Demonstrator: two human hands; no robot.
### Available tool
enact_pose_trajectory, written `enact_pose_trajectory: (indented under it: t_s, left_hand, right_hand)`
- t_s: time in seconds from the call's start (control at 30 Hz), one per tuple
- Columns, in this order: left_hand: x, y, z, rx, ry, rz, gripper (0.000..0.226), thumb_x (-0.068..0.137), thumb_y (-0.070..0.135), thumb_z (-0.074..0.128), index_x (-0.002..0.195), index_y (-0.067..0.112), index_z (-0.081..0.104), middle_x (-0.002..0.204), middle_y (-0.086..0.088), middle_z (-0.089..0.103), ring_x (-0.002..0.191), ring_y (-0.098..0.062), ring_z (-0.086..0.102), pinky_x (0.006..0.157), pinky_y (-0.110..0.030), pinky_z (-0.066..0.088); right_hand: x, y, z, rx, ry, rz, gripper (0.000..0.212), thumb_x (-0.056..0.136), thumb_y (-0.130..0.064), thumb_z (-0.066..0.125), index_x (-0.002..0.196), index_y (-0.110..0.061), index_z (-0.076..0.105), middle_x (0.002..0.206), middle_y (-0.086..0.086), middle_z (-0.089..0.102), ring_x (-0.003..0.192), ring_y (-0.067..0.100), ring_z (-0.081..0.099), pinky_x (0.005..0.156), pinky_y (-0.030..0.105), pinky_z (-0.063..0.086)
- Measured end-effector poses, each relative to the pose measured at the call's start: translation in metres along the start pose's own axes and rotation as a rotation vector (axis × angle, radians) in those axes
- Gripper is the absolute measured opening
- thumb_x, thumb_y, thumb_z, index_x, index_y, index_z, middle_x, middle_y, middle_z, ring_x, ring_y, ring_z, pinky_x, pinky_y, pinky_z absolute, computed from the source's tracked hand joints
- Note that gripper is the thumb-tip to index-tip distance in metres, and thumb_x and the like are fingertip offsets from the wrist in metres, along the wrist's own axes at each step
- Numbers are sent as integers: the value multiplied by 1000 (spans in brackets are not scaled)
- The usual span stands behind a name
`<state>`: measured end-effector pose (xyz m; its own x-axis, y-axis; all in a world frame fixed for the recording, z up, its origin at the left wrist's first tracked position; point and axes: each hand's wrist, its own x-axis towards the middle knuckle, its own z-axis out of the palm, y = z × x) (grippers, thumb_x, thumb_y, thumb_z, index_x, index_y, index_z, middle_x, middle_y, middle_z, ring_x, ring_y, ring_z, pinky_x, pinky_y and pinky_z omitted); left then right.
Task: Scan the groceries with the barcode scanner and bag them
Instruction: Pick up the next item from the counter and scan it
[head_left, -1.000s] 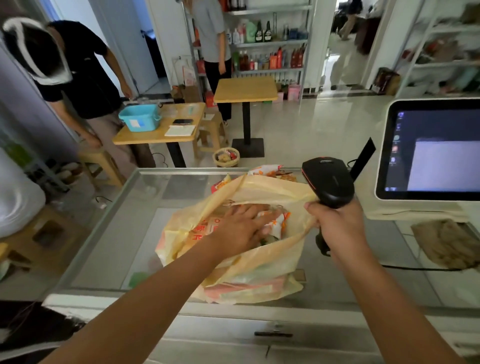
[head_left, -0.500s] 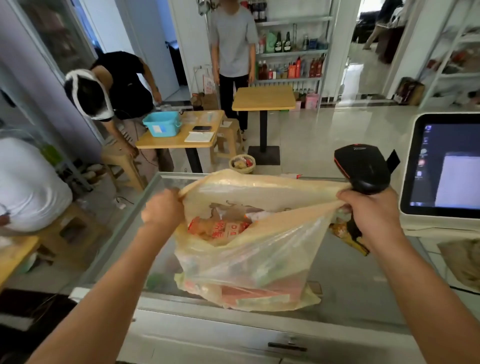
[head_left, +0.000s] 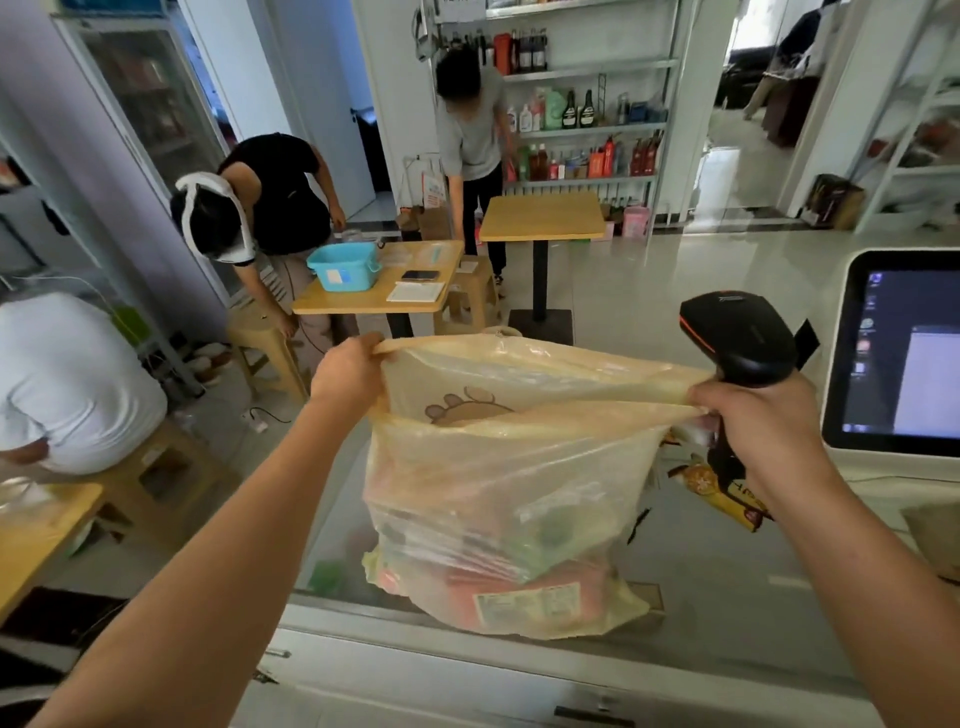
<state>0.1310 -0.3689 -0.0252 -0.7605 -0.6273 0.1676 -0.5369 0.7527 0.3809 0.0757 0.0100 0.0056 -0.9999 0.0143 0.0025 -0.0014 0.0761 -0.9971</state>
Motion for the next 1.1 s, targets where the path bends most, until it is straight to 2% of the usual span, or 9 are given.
enact_pose_trajectory:
  t_s: [0.1, 0.17, 0.27, 0.4, 0.53, 0.63, 0.77, 0.9, 1.1]
  left_hand:
    - [-24, -3, 6, 41, 197, 171, 43, 97, 40, 56, 135, 20, 50, 127, -16, 52, 118, -33, 51, 95, -48, 44]
    - [-54, 14, 2, -76, 230, 637, 67, 88, 61, 59, 139, 20, 47, 137, -9, 47, 129, -21, 42, 104, -42, 34]
    - [-90, 44, 3, -10, -313, 944, 92, 77, 76, 59, 151, 27, 34, 152, 8, 41, 136, -5, 34, 113, -30, 26]
    - [-97, 39, -5, -188, -760, 784, 5, 92, 30, 69, 88, 32, 70, 83, 25, 67, 74, 2, 57, 73, -22, 43]
    - [-99, 42, -43, -300, -1086, 725, 15, 90, 19, 71, 89, 33, 74, 80, 20, 67, 76, 1, 60, 73, -17, 44]
    - [-108, 73, -54, -603, -920, 733, 27, 91, 16, 67, 118, 16, 69, 113, 5, 74, 108, -12, 69, 94, -24, 51]
    - [-163, 144, -33, -845, -521, 918, 19, 97, 19, 59, 108, 8, 71, 99, -4, 75, 97, -17, 71, 87, -38, 57]
    - [-209, 205, 34, -546, -566, 1142, 19, 100, 17, 58, 108, 10, 74, 105, 0, 74, 96, -13, 68, 85, -37, 53]
    - [-212, 248, 160, -44, -600, 913, 43, 93, 3, 53, 133, 18, 60, 125, -7, 63, 114, -26, 60, 94, -44, 52]
  right_hand:
    - [1, 10, -2, 13, 1, 17, 21, 78, 3, 70, 88, -15, 66, 94, 13, 68, 84, 24, 68, 67, 29, 55]
    - [2, 16, -3, 1, 0, 23, 27, 78, 2, 71, 100, -13, 67, 98, 10, 68, 89, 22, 68, 71, 30, 57]
    - [5, 20, -3, -9, 7, 24, 34, 78, 2, 71, 109, -9, 67, 101, 8, 69, 90, 22, 68, 71, 29, 57]
    - [0, 20, -2, -38, -19, 52, 30, 79, 0, 72, 103, -17, 66, 97, 6, 70, 84, 17, 69, 68, 27, 55]
    - [-17, 24, 1, -129, -151, 65, 30, 79, 4, 70, 96, -19, 62, 88, 5, 68, 71, 16, 67, 49, 17, 51]
    - [-26, 33, -9, -135, -205, 85, 24, 81, -4, 74, 97, -19, 63, 68, 5, 72, 54, 13, 69, 45, 18, 52]
    - [-24, 45, -44, -93, -91, 124, 17, 81, -21, 77, 95, -18, 68, 67, 6, 73, 59, 17, 70, 61, 31, 56]
    - [-17, 54, -84, -47, 21, 143, 13, 81, -20, 76, 87, -14, 67, 66, 12, 67, 57, 22, 63, 52, 25, 53]
    - [-10, 96, -121, -62, 76, 286, 17, 82, -16, 76, 90, -4, 67, 58, 8, 62, 50, 20, 58, 52, 30, 53]
